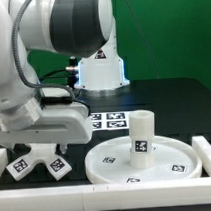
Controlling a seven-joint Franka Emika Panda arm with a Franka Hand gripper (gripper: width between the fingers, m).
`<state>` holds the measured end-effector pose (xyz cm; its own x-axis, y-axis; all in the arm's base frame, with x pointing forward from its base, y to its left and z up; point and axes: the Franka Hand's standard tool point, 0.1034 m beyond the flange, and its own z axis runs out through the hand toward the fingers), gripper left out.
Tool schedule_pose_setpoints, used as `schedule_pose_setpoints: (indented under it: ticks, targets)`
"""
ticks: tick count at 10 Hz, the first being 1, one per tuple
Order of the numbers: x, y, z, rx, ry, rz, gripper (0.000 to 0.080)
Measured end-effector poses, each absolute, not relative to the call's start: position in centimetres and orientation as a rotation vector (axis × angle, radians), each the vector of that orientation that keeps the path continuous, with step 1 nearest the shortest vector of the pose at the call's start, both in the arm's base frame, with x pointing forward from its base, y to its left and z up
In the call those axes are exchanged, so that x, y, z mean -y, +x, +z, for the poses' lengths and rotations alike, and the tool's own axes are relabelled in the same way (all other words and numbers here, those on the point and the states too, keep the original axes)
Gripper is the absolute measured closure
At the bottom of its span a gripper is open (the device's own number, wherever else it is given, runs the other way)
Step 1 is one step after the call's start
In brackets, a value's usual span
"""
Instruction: Assemble round table
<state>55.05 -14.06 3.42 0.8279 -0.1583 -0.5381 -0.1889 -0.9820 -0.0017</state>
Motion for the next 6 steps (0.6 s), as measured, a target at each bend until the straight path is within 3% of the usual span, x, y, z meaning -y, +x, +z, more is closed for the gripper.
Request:
schedule_pose_setpoints:
  ticks: [6]
  targets:
    - [13.51, 55.14, 3.26, -0.298, -2.956, 0.860, 0.0151]
